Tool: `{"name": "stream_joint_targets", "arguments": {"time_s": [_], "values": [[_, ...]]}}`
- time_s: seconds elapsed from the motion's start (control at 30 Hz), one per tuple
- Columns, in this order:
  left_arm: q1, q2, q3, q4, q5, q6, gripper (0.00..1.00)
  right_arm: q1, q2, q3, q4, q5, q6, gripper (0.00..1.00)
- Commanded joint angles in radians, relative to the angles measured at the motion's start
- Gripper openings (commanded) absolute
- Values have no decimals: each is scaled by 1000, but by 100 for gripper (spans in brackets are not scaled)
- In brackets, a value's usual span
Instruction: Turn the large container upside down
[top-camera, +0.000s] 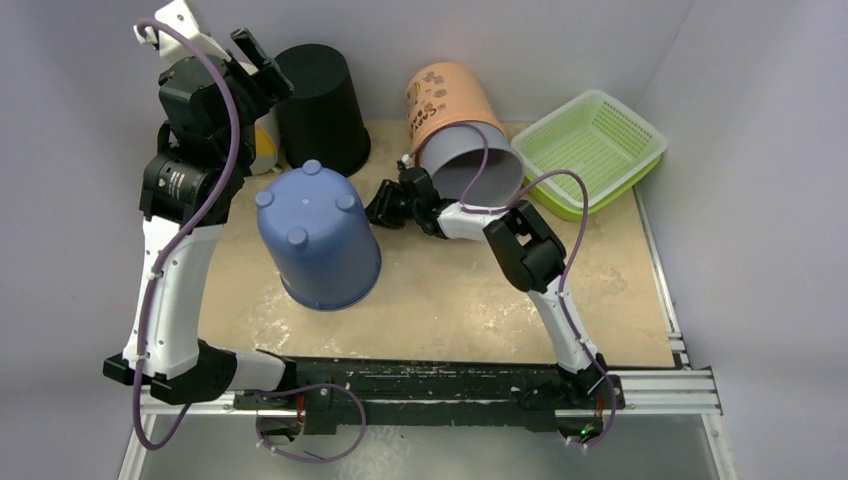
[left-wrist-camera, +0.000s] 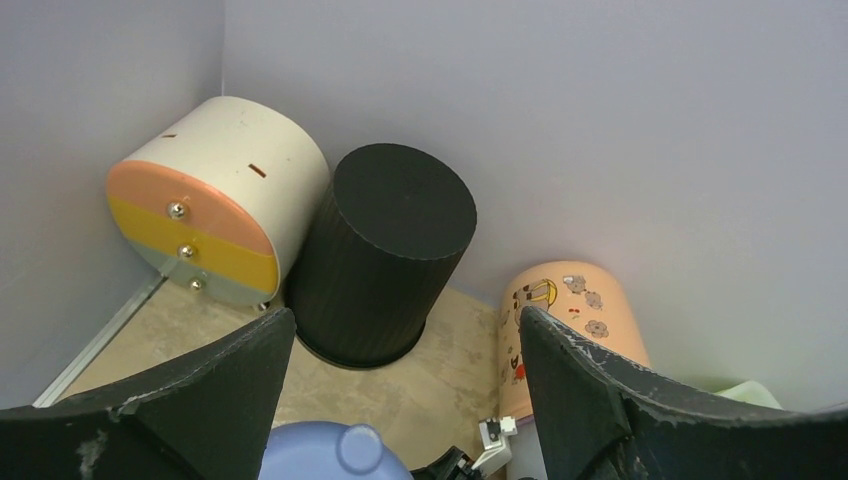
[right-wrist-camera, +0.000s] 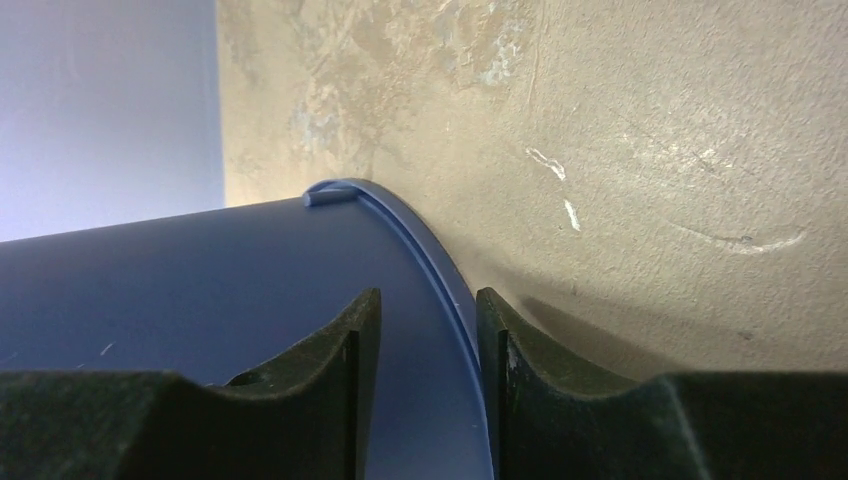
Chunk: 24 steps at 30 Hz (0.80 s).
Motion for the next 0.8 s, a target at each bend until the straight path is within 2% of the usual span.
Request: {"name": "stream_joint_targets", "arguments": {"time_s": [0.0, 0.3, 0.47, 0.7, 0.77], "values": [[-2, -11, -20, 53, 13, -18, 80, 7, -72, 79, -82, 71, -170, 43], [-1, -24, -41, 45, 25, -38, 80, 73, -172, 166, -212, 90, -469, 44], [-2, -28, -39, 35, 24, -38, 80, 137, -230, 266, -381, 154, -661, 47], [-2, -16, -15, 16, 57, -34, 80, 167, -430, 139, -561, 361, -812, 50], [-2, 6, 15, -12, 82, -29, 80, 168, -485, 96, -630, 401, -846, 53]]}}
